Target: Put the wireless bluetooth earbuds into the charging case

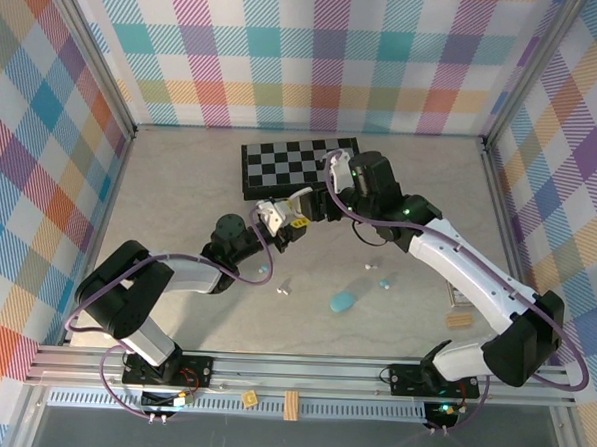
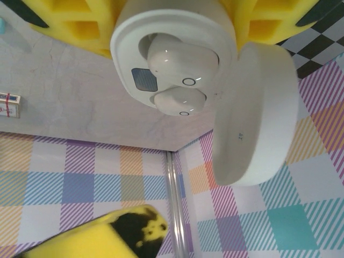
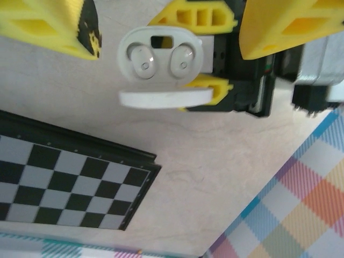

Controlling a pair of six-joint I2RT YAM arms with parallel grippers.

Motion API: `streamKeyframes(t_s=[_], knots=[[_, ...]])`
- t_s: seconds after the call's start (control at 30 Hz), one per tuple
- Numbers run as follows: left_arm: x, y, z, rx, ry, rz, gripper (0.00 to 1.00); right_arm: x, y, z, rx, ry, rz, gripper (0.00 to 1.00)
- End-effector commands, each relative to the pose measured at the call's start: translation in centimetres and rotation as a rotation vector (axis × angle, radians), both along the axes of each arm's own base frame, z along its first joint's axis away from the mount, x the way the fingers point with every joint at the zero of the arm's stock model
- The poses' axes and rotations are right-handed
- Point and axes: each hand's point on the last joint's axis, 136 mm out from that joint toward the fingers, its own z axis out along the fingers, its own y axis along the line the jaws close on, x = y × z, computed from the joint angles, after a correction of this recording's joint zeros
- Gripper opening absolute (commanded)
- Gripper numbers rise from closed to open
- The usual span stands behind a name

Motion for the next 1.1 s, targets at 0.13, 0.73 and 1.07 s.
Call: streamKeyframes(t_s=[0.13,0.73,1.07], knots=[[-1.8,-0.1,2.1,-0.010,-0.108,-0.054,0.37,3.8,-1.3,0.9,0.000,0.015,-0.176,0.83],[-1.0,0.6,3.0,-0.025,-0.072,0.009,0.37,1.5,-1.8,-0.9,-0.039,0.074,-0.105,0.86],[-2.2,-0.1,5.7,-0.102,-0.062,-0.080,0.38,-2.6,-0.2,1.9,0.453,0.359,0.161,0.90]])
